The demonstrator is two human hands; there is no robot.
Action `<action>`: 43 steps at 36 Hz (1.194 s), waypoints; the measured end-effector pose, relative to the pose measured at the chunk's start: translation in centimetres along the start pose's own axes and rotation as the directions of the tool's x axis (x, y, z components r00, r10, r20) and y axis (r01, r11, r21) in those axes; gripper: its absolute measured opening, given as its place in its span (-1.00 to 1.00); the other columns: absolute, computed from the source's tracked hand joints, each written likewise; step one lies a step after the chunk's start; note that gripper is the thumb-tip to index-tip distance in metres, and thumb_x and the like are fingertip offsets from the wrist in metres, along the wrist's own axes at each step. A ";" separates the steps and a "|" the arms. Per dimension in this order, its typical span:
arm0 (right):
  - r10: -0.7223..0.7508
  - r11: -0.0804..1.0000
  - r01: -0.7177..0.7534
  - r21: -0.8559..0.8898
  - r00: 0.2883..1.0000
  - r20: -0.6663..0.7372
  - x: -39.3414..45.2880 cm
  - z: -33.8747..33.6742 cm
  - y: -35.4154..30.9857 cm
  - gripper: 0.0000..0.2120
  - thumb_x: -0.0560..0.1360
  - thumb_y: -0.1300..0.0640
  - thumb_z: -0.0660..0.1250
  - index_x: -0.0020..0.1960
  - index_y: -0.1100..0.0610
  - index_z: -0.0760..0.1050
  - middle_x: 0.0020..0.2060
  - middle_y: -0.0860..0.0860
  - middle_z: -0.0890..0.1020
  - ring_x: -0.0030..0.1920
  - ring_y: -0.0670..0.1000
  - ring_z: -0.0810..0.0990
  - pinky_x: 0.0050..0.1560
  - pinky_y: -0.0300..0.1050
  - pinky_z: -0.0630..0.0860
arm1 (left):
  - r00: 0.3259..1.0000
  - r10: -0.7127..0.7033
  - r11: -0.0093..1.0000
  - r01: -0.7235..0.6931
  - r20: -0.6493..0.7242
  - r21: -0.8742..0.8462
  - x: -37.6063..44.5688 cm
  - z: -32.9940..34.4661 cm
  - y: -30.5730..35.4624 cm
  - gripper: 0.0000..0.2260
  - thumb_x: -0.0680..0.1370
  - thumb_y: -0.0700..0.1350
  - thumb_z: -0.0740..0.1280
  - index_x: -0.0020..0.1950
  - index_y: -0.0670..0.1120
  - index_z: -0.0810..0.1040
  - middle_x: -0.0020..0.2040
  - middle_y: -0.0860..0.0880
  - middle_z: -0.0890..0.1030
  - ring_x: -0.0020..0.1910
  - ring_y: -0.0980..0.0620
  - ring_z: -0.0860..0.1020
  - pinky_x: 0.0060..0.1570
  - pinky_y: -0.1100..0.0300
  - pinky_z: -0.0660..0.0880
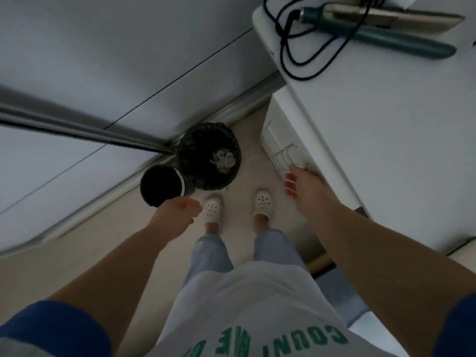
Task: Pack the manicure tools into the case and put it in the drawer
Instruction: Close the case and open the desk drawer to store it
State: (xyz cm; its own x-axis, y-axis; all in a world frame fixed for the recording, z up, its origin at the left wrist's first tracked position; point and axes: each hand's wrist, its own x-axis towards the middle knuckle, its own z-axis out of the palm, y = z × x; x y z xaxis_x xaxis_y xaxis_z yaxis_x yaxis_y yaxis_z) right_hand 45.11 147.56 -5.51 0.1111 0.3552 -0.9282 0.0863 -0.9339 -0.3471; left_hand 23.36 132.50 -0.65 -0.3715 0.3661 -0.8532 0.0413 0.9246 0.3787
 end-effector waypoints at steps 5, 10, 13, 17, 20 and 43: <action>0.038 0.979 -0.017 0.202 0.994 -0.103 1.2 1.0 1.0 -0.76 0.52 0.08 0.24 -0.31 0.10 0.45 -0.36 -0.03 0.53 -0.39 -0.06 0.46 -0.33 -0.18 0.36 | 0.996 0.038 0.989 -0.050 0.085 0.140 3.5 0.3 2.1 -0.95 0.44 -0.17 0.33 -0.20 -0.05 0.58 -0.26 -0.01 0.59 -0.31 0.06 0.54 -0.30 0.27 0.46; 0.029 0.970 0.014 0.242 0.985 -0.172 1.5 2.0 1.8 -0.80 0.54 0.05 0.22 -0.25 0.05 0.47 -0.33 -0.07 0.56 -0.36 -0.08 0.48 -0.31 -0.20 0.38 | 0.967 0.094 0.939 -0.166 0.237 0.301 5.8 0.4 3.9 -0.91 0.45 -0.08 0.32 -0.12 -0.06 0.58 -0.26 0.01 0.58 -0.25 0.04 0.54 -0.20 0.18 0.44; 0.028 0.963 0.024 0.268 0.982 -0.187 0.8 3.0 2.8 -0.81 0.54 0.06 0.23 -0.23 0.05 0.47 -0.35 -0.07 0.55 -0.38 -0.10 0.46 -0.34 -0.23 0.35 | 0.936 0.154 0.915 -0.256 0.317 0.311 6.9 0.5 5.3 -0.94 0.46 -0.08 0.31 -0.16 -0.03 0.57 -0.28 0.06 0.56 -0.24 0.08 0.52 -0.13 0.20 0.43; 0.036 0.950 0.020 0.312 0.984 -0.174 -0.6 4.9 5.2 -0.79 0.54 0.10 0.23 -0.27 0.08 0.46 -0.38 -0.04 0.52 -0.42 -0.09 0.41 -0.42 -0.26 0.30 | 0.909 0.186 0.922 -0.293 0.374 0.254 7.6 1.4 7.6 -0.87 0.49 -0.07 0.28 -0.26 0.03 0.52 -0.23 0.00 0.59 -0.28 0.10 0.53 -0.37 0.37 0.46; 0.045 0.949 0.004 0.315 0.988 -0.149 -1.5 6.3 7.1 -0.78 0.54 0.08 0.22 -0.27 0.07 0.44 -0.39 -0.05 0.49 -0.45 -0.11 0.39 -0.49 -0.28 0.28 | 0.898 0.122 0.957 -0.219 0.422 0.188 7.5 2.5 9.0 -0.92 0.47 0.01 0.31 -0.20 0.05 0.51 -0.10 -0.02 0.61 -0.15 0.05 0.57 -0.14 0.25 0.50; 0.125 0.408 -0.171 0.897 0.984 0.130 -7.7 5.0 12.4 -0.83 0.47 0.09 0.26 -0.01 0.17 0.48 -0.18 0.08 0.64 -0.14 0.04 0.59 -0.16 -0.08 0.46 | 0.946 -0.115 0.962 0.182 0.302 -0.203 5.4 5.4 9.2 -0.94 0.49 -0.27 0.21 -0.17 -0.21 0.43 -0.28 -0.16 0.59 -0.27 -0.07 0.60 -0.38 0.12 0.58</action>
State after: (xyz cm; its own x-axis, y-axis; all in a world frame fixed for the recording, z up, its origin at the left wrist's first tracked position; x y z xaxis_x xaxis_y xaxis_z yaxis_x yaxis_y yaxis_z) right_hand 40.41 133.02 -3.35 -0.0091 0.2273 -0.9738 -0.8716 -0.4791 -0.1037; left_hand 26.76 143.57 -3.75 -0.0760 0.2721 -0.9593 -0.2157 0.9348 0.2822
